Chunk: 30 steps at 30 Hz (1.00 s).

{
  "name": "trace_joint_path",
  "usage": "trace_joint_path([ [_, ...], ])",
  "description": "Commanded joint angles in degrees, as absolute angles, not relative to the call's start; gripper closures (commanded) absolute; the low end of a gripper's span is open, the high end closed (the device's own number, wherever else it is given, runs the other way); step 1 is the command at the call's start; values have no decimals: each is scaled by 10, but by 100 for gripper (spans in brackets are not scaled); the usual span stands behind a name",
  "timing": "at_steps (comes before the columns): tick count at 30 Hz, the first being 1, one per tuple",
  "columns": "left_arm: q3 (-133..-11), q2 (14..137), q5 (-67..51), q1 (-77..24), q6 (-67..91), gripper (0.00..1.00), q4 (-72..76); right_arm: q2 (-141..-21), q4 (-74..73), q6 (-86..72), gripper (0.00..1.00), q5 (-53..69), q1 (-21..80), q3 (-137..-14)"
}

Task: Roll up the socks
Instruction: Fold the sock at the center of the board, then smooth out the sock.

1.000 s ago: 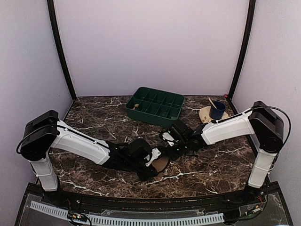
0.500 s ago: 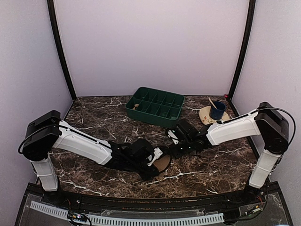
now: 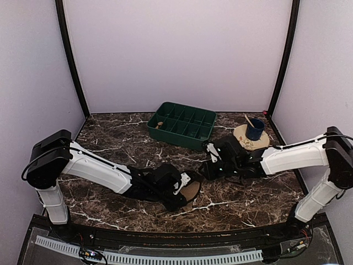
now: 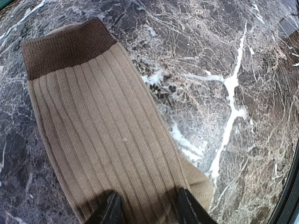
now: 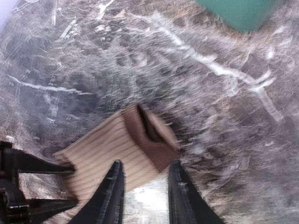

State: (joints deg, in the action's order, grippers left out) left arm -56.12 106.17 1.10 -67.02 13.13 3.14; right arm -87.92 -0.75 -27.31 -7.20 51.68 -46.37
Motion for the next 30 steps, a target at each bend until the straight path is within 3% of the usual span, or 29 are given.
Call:
trace_joint_path([
  [1, -549, 1074, 7, -672, 151, 56, -16, -891, 125, -371, 78, 21, 514, -414],
  [4, -547, 1071, 6, -672, 154, 56, -16, -921, 210, -422, 90, 73, 513, -390],
  [9, -541, 1064, 6, -672, 156, 56, -15, -983, 364, -499, 97, 137, 513, -363],
  [16, -546, 1062, 9, -672, 155, 56, -18, -1041, 484, -570, 98, 176, 516, -348],
  [30, -566, 1075, 16, -672, 153, 56, -38, -1093, 500, -609, 99, 196, 555, -342],
])
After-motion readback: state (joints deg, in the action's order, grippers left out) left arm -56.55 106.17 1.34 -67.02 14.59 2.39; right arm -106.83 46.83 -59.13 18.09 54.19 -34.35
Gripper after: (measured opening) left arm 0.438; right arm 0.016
